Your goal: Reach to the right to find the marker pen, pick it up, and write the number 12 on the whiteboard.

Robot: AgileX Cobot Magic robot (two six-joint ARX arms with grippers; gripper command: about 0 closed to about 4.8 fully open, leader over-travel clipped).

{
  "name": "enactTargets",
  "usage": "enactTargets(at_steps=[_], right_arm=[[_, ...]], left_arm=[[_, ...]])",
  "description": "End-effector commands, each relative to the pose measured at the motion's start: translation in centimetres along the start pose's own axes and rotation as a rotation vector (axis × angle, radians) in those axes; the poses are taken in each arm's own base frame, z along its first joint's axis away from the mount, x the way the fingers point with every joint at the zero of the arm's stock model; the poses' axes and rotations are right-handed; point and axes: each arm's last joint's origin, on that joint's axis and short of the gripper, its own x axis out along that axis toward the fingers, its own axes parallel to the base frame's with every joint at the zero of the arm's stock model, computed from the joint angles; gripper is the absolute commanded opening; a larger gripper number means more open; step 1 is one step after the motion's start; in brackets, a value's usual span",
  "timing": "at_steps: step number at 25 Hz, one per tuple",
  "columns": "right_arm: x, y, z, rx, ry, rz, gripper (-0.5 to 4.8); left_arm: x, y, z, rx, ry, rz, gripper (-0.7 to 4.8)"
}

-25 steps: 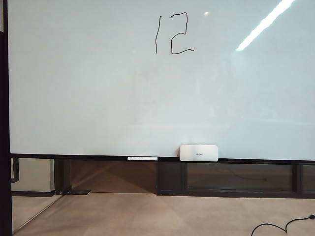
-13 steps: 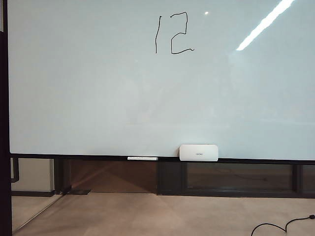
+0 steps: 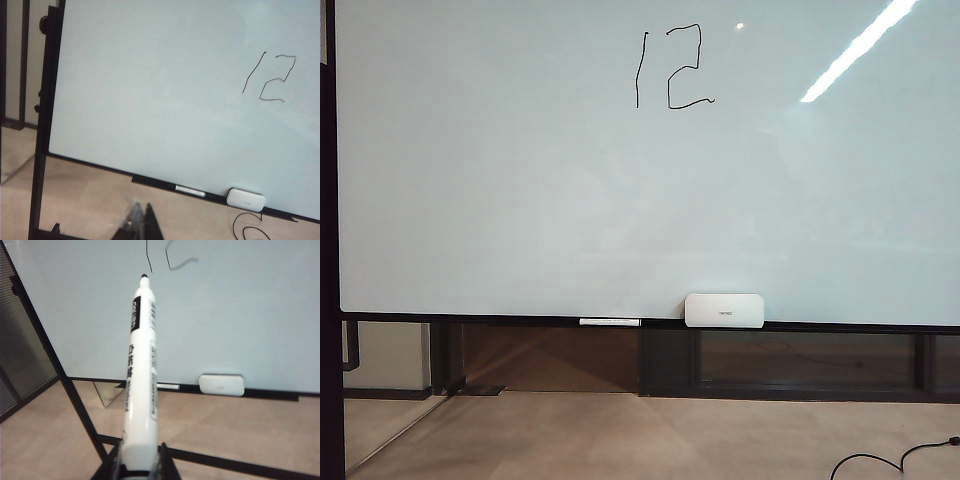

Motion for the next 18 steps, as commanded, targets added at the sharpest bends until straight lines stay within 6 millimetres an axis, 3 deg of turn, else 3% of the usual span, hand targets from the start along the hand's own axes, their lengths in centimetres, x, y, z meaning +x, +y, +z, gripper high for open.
enactTargets(at_steps=[1, 9, 18], right_arm=[[0.9, -0.4, -1.8, 0.069, -0.009, 0.005, -0.01], [2.3, -1.2, -5.6, 0.088, -0.006, 0.002, -0.01], [2.8, -1.9, -8.8, 0.075, 0.051, -0.011, -0.01]], left_arm=[[0.6, 0.4, -0.8, -0.006, 0.018, -0.007, -0.05], [3.2, 2.2, -4.8, -0.078, 0.081, 0.036, -0.05], [4.7, 3.1, -7.4, -0.044, 0.084, -0.015, -0.05]])
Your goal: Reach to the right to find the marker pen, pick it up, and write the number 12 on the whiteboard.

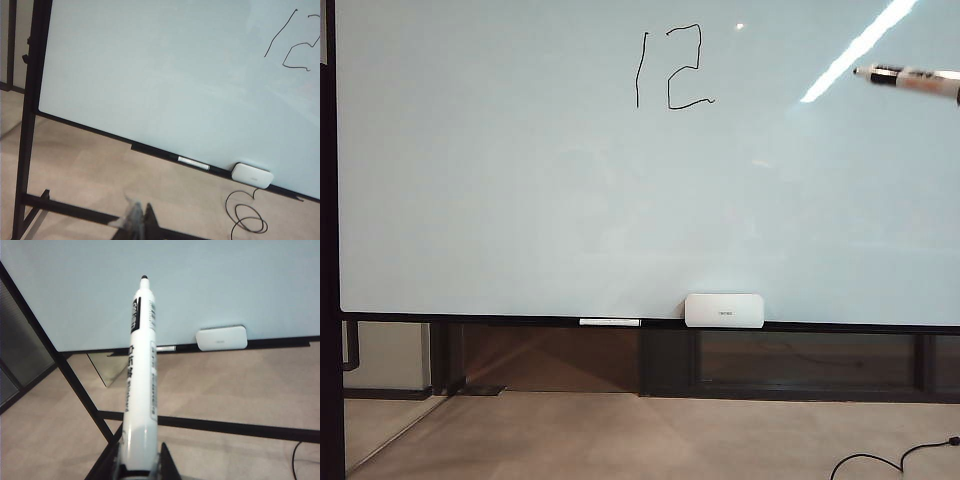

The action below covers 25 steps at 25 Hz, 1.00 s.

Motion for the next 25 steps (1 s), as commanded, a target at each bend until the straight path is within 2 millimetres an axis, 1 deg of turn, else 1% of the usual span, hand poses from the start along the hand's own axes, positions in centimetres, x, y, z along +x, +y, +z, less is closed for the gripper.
enactTargets(at_steps=[1, 5, 10, 15, 16, 18, 20, 23, 25], right_arm=[[0.0, 0.0, 0.1, -0.023, -0.026, 0.011, -0.01], [-0.1, 0.0, 0.0, -0.075, -0.039, 0.014, -0.01], [-0.2, -0.2, -0.5, -0.075, -0.045, 0.014, -0.01], [-0.1, -0.5, -1.7, -0.078, -0.023, 0.009, -0.01], [0.0, -0.8, -2.4, -0.084, -0.002, 0.003, -0.01], [0.1, -1.0, -3.0, -0.106, 0.025, -0.005, -0.01], [0.1, -1.0, -3.1, -0.14, 0.03, -0.007, -0.01], [0.1, -1.0, -3.0, -0.206, 0.021, -0.006, -0.01], [0.1, -1.0, -3.0, -0.211, 0.023, -0.008, -0.01]], left_arm=[[0.3, 0.2, -0.4, 0.046, -0.013, -0.015, -0.05], [1.1, 0.7, -1.3, 0.097, -0.054, -0.033, -0.05], [1.6, 1.2, -2.8, 0.127, -0.025, -0.05, -0.05], [2.3, 1.8, -4.7, 0.13, 0.021, -0.068, -0.05], [2.6, 1.8, -5.5, 0.139, 0.024, -0.083, -0.05], [2.8, 1.9, -6.2, 0.145, 0.018, -0.072, -0.05], [3.0, 1.9, -6.9, 0.149, 0.019, -0.05, -0.05], [3.3, 1.6, -8.7, 0.168, 0.066, -0.042, -0.05], [3.3, 1.3, -8.9, 0.192, 0.075, -0.044, -0.05]])
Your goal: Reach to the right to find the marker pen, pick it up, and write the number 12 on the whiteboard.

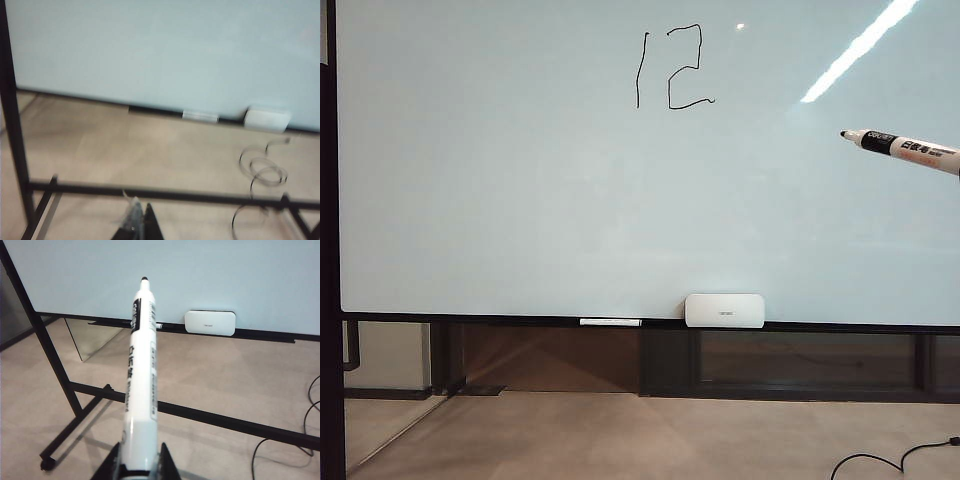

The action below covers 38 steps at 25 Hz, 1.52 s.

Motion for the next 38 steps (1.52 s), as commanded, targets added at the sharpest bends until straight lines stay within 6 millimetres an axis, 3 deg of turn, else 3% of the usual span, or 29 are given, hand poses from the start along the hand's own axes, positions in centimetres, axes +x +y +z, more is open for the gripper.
enactTargets(at_steps=[1, 7, 12, 38], right_arm=[[-0.03, 0.03, 0.37, -0.02, -0.026, 0.001, -0.01], [-0.04, -0.21, 0.28, -0.024, -0.022, -0.071, -0.01], [-0.03, 0.0, 0.28, -0.023, -0.016, 0.002, -0.01], [-0.04, 0.06, 0.28, -0.017, -0.014, 0.017, -0.01]], left_arm=[[0.0, -0.54, 0.14, 0.05, -0.012, 0.012, -0.05], [-0.02, -1.3, 0.11, 0.105, -0.016, -0.041, -0.06], [-0.04, -1.51, 0.26, 0.149, -0.031, -0.105, -0.06], [-0.04, -1.5, 0.27, 0.151, -0.032, -0.102, -0.05]])
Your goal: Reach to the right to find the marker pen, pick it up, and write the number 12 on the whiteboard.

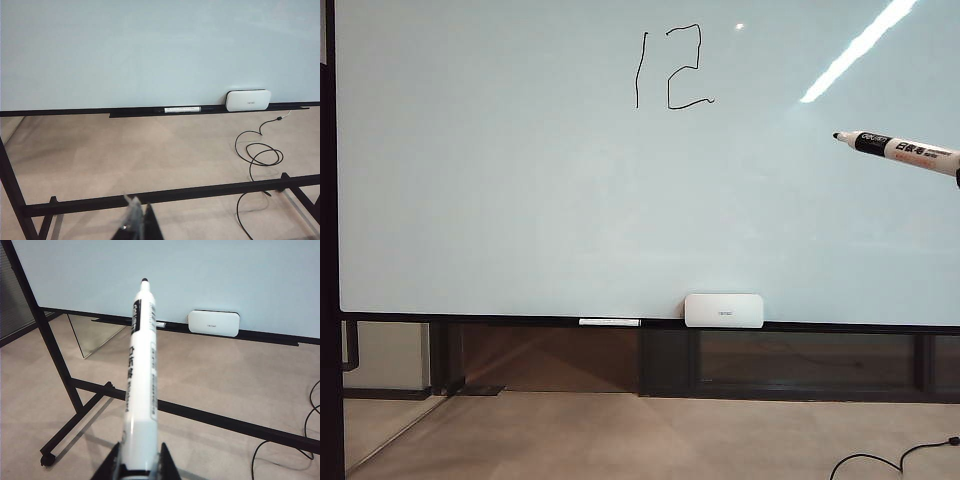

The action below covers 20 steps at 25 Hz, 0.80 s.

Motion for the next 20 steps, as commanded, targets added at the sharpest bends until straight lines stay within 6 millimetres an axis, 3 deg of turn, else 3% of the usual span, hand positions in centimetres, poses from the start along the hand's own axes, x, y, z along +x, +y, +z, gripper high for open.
enactTargets(at_steps=[1, 6, 20], right_arm=[[-0.04, 0.02, 0.3, 0.001, -0.018, -0.001, -0.01], [-0.04, 0.03, 0.3, 0.001, -0.018, 0.0, -0.01], [-0.04, 0.03, 0.3, 0.001, -0.018, 0.0, -0.01]], left_arm=[[-0.02, -0.01, 0.27, 0.008, -0.021, -0.003, -0.05], [-0.02, -0.02, 0.22, -0.076, -0.016, -0.008, -0.05], [-0.02, -0.02, 0.2, -0.078, -0.013, -0.006, -0.05]])
